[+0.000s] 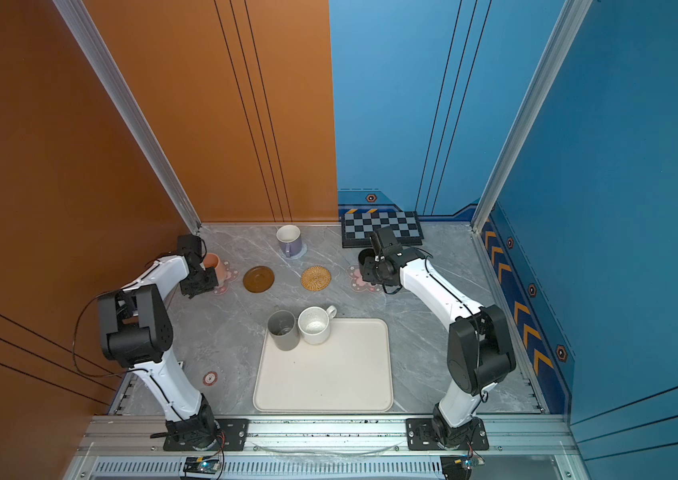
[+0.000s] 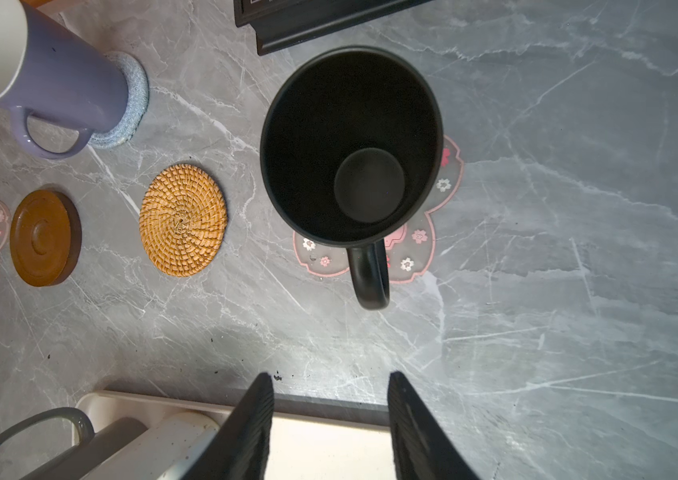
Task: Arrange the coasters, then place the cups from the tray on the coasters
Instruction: 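Open the left gripper to release the pink mug and raise it, then move the left gripper over the grey mug on the tray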
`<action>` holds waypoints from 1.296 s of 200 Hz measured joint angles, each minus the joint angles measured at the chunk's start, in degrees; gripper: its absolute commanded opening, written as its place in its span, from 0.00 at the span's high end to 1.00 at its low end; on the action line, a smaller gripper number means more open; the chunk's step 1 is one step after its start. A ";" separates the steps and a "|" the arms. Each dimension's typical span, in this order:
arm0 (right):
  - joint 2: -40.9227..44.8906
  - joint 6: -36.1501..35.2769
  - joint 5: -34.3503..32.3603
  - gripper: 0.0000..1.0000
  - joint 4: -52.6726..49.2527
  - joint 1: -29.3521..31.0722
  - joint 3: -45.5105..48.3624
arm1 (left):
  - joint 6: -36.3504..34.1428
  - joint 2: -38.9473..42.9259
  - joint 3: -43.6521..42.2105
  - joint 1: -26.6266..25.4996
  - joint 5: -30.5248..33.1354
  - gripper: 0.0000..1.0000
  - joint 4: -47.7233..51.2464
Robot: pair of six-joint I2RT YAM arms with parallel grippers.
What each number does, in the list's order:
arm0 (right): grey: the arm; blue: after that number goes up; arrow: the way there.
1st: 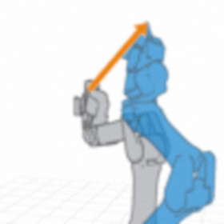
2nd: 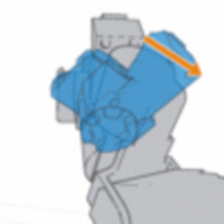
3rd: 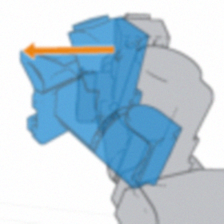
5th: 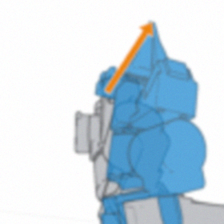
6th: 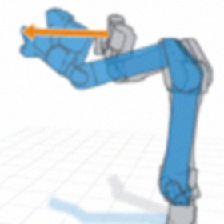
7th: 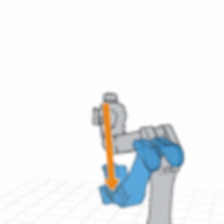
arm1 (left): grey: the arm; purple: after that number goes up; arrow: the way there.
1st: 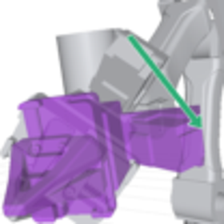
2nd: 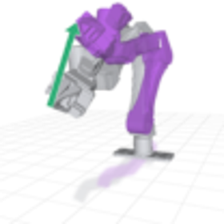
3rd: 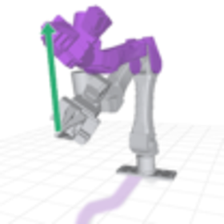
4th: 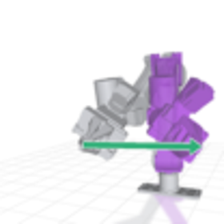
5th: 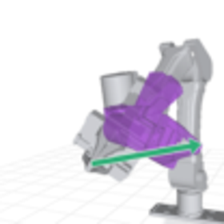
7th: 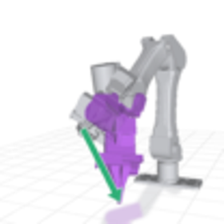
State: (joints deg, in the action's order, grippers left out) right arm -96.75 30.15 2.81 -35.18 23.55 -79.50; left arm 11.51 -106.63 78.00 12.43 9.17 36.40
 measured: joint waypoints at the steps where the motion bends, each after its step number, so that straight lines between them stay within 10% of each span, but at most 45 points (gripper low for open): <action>1: 0.00 -0.13 0.00 0.51 0.02 0.02 0.00 | 0.00 0.07 0.00 0.00 0.02 0.73 0.09; 67: 0.00 -7.56 2.67 0.50 -1.29 5.79 -1.92 | 0.33 15.54 0.11 -3.87 3.65 0.65 8.17; 135: -0.55 -10.73 3.89 0.50 -1.84 10.64 -2.56 | 3.69 29.99 -3.85 -18.64 0.22 0.68 12.96; 198: 1.44 -10.88 2.99 0.51 -1.88 13.70 -0.42 | 10.19 20.39 -4.90 -36.17 -3.26 0.70 10.93; 259: 8.52 -10.86 1.16 0.50 -2.21 13.64 4.85 | 13.64 9.46 -1.99 -41.40 -5.18 0.72 7.04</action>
State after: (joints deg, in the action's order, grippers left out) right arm -88.23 19.29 3.97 -37.39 37.19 -74.65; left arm 25.15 -97.17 76.01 -28.97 3.99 43.44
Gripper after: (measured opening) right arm 0.495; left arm 0.287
